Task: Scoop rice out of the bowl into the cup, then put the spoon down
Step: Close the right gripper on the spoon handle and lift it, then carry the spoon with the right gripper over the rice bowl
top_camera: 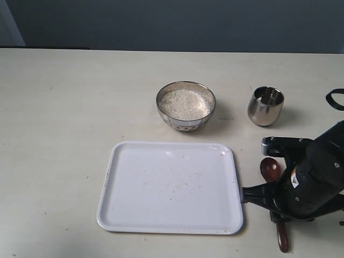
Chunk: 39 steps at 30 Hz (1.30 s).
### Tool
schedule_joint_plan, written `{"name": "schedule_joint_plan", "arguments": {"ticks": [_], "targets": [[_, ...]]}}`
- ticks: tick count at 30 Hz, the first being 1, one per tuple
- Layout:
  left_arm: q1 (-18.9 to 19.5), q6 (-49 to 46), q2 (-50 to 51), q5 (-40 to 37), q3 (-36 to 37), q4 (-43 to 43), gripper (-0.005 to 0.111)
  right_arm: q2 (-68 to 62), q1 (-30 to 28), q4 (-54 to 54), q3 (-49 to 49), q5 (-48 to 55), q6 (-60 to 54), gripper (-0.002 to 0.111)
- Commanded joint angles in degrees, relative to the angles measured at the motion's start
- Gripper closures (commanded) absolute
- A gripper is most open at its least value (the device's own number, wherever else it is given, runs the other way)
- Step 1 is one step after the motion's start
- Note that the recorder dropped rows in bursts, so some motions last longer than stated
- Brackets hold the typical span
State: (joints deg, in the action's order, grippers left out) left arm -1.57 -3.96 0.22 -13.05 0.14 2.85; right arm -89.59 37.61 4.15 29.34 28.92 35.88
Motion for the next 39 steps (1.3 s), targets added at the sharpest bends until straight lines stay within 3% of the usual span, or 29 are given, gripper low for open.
{"name": "schedule_joint_plan", "arguments": {"ticks": [1, 9, 17, 21, 28, 39], "targets": [[-0.4, 0.1, -0.2, 0.7, -0.1, -0.4, 0.106, 0.8, 0.1, -0.6, -0.3, 2.4, -8.2, 0.109], [-0.4, 0.1, -0.2, 0.7, -0.1, -0.4, 0.106, 7.8, 0.1, -2.2, 1.6, 14.5, -24.3, 0.109], [-0.4, 0.1, -0.2, 0.7, -0.1, -0.4, 0.106, 14.1, 0.1, -1.8, 13.3, 26.3, -41.6, 0.109], [-0.4, 0.1, -0.2, 0.7, -0.1, -0.4, 0.106, 14.0, 0.1, 3.7, 20.1, 29.5, -45.9, 0.109], [-0.4, 0.1, -0.2, 0.7, -0.1, -0.4, 0.106, 7.0, 0.1, 16.5, 31.4, 29.3, -46.0, 0.109], [-0.4, 0.1, -0.2, 0.7, -0.1, -0.4, 0.106, -12.7, 0.1, 18.9, 46.6, 30.7, -48.2, 0.109]]}}
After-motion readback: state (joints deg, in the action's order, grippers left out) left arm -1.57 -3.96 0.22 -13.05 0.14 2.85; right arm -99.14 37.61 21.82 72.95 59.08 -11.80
